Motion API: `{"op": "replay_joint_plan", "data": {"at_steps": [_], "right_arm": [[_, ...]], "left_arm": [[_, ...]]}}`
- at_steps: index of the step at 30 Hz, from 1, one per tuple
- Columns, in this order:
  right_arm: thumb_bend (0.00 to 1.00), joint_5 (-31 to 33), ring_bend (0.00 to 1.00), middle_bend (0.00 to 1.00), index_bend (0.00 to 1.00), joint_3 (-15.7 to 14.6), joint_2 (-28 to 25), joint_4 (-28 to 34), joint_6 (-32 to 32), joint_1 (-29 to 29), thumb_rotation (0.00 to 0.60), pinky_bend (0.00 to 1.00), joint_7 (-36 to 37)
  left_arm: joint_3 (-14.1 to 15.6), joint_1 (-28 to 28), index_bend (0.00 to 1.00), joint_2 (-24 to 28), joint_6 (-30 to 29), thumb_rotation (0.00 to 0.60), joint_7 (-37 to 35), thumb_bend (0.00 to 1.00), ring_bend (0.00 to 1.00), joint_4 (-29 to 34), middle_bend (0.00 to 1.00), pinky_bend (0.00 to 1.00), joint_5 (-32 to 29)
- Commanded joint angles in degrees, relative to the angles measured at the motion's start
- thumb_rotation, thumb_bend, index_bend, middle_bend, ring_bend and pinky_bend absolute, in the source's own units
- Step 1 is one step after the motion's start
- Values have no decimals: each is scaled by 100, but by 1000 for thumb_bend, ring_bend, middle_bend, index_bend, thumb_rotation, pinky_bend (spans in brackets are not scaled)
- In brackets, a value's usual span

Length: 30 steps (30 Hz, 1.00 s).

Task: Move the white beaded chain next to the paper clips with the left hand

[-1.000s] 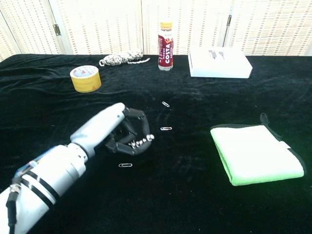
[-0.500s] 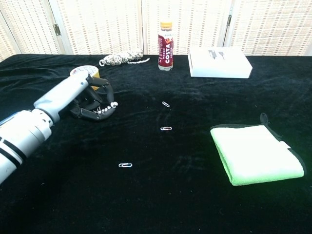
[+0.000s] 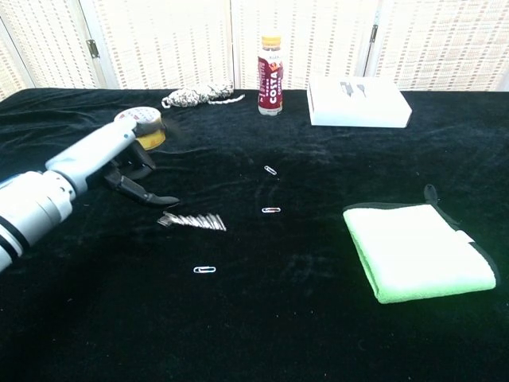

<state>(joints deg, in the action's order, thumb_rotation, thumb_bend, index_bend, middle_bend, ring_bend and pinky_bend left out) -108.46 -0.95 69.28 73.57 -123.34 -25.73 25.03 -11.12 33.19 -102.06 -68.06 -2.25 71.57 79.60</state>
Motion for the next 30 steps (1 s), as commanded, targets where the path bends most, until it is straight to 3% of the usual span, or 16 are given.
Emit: {"op": "replay_joint_plan", "data": {"at_steps": [1, 8, 10, 11, 13, 15, 17, 18, 21, 25, 30], "right_arm": [[9, 19, 0, 0, 0, -27, -14, 31, 22, 34, 600, 0, -32], [9, 29, 0, 0, 0, -107, -54, 116, 87, 126, 600, 0, -142], [10, 25, 0, 0, 0, -132, -70, 149, 124, 160, 600, 0, -190], [10, 30, 0, 0, 0, -142, -80, 169, 149, 175, 600, 0, -210], [9, 96, 0, 0, 0, -147, -105, 242, 230, 207, 600, 0, -272], [9, 205, 0, 0, 0, -119, -121, 359, 345, 248, 600, 0, -387], [9, 324, 0, 0, 0, -65, -129, 544, 545, 326, 600, 0, -668], [9, 361, 0, 0, 0, -43, -134, 626, 664, 378, 600, 0, -825], [9, 498, 0, 0, 0, -50, -223, 971, 1210, 584, 600, 0, -1241], [9, 540, 0, 0, 0, -74, -328, 1353, 1764, 850, 600, 0, -1695], [9, 457, 0, 0, 0, -131, -368, 1587, 2164, 1084, 600, 0, -2075]], "left_arm": [[-34, -24, 0, 103, -122, 600, -7, 109, 1000, 125, 1000, 1000, 46], [21, -223, 0, 734, -525, 600, 93, 100, 1000, 827, 994, 1000, 300], [157, -365, 0, 1154, -617, 600, 205, 100, 984, 1223, 931, 1000, 410], [254, -444, 0, 1383, -638, 600, 268, 100, 930, 1425, 854, 979, 461], [579, -668, 0, 2059, -604, 600, 481, 104, 702, 1986, 635, 812, 544], [923, -922, 0, 2743, -582, 600, 859, 116, 335, 2534, 299, 451, 525], [1343, -1310, 0, 3500, -697, 600, 1524, 118, 98, 3239, 75, 214, 363], [1487, -1495, 0, 3732, -846, 600, 1758, 116, 32, 3485, 18, 127, 311], [1834, -2161, 0, 4012, -1646, 600, 1990, 117, 0, 3679, 0, 33, 489], [2094, -2896, 0, 3900, -2581, 600, 1491, 119, 0, 3088, 0, 24, 951], [2167, -3166, 0, 3867, -2757, 600, 919, 119, 0, 2614, 0, 15, 1123]]}}
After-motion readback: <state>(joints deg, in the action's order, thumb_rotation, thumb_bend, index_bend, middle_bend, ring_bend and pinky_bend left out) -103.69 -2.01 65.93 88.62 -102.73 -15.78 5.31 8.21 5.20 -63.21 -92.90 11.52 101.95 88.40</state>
